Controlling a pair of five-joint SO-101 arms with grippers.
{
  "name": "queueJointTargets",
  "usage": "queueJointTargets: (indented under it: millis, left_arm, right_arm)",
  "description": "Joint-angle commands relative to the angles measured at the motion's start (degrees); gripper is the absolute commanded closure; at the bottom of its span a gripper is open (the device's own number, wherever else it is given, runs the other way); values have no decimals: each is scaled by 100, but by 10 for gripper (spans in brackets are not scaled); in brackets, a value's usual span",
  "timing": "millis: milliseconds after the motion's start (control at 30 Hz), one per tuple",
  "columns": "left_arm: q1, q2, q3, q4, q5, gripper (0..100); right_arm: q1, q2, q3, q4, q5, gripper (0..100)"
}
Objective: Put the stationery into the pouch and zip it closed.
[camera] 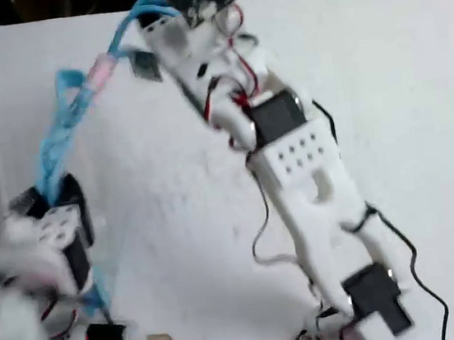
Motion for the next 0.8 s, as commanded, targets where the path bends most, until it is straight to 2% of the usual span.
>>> queueJointTargets:
  millis: [0,167,333,600,767]
  left_arm:
    - [22,13,-826,9,-70,977]
    - [22,13,-1002,9,-70,977]
    - [22,-277,-993,9,-70,977]
    - [22,-435,-993,9,-70,978]
    - [31,-435,-993,9,-70,978]
  right_arm:
    - [462,488,-44,-488,-132,982]
    - [927,1376,-44,-1437,-97,982]
    - [1376,2220,-554,-1947,-105,982]
    - [1930,4312,-3684,-1868,-88,982]
    - [1965,5648,-5662,-840,589,982]
